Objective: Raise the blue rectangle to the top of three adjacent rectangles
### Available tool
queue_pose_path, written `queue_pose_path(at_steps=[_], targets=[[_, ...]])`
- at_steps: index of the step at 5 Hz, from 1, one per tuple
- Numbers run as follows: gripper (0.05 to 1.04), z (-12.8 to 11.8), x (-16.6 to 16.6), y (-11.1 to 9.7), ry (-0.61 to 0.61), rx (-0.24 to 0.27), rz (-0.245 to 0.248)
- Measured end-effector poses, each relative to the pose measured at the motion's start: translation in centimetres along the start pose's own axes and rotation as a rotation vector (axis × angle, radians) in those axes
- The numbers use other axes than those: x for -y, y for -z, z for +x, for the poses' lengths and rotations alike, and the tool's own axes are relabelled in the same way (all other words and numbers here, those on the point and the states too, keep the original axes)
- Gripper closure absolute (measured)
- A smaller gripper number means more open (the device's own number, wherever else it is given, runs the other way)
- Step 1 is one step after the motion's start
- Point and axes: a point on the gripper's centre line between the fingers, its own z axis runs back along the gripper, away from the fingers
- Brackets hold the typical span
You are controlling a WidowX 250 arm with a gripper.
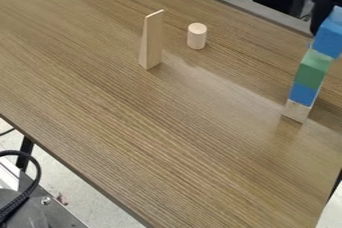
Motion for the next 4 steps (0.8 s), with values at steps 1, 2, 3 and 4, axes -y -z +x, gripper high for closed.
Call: queue_pose_path(at_steps=[1,2,3,4], targets=[[0.495,0.3,-0.39,1.63,-0.011,-0.03,-0.006],[0.495,0.71,-0.96,2.31,-0.025,-0.033,-0.012],[0.495,1.04,-1.05,2.37,-0.031,-0.022,-0.022],[0.495,1.2,-1.19,2.45,-0.048,-0.013,-0.029]])
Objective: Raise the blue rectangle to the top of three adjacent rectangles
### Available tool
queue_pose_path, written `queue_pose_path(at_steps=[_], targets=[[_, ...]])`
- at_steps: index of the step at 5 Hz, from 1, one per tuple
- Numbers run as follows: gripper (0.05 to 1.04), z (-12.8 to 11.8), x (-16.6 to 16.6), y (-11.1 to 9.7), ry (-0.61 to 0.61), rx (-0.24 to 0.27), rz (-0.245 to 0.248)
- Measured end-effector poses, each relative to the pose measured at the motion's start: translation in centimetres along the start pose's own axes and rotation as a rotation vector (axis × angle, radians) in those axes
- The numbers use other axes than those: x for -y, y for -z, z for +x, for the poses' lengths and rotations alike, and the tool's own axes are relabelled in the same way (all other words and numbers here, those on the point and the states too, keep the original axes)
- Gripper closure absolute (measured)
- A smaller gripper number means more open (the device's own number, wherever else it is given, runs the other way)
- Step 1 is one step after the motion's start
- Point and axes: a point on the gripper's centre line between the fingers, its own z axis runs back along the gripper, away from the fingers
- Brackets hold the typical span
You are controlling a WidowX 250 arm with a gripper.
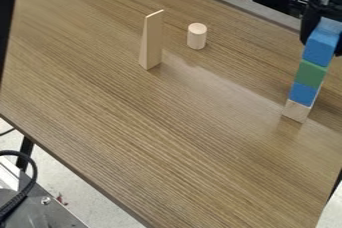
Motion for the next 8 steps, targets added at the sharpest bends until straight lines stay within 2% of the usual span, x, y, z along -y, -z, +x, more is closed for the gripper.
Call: queue_pose_path(at_steps=[1,2,3,4,5,6,8], targets=[[0.426,-0.2,-0.2,0.2,-0.029,0.004,-0.02],[0.141,-0.8,-0.4,0.8,-0.045,-0.022,-0.01],[0.082,-1.1,-0.5,0.9,-0.054,-0.023,-0.008],[0.084,-1.3,-0.4,0.7,-0.058,-0.015,-0.008],[0.084,-1.6,-0.3,-0.6,-0.06,0.022,-0.023],[0.084,-2.0,-0.3,-2.4,-0.059,0.076,-0.05],[0.084,-3.6,-1.4,-6.9,-0.069,0.211,-0.14]])
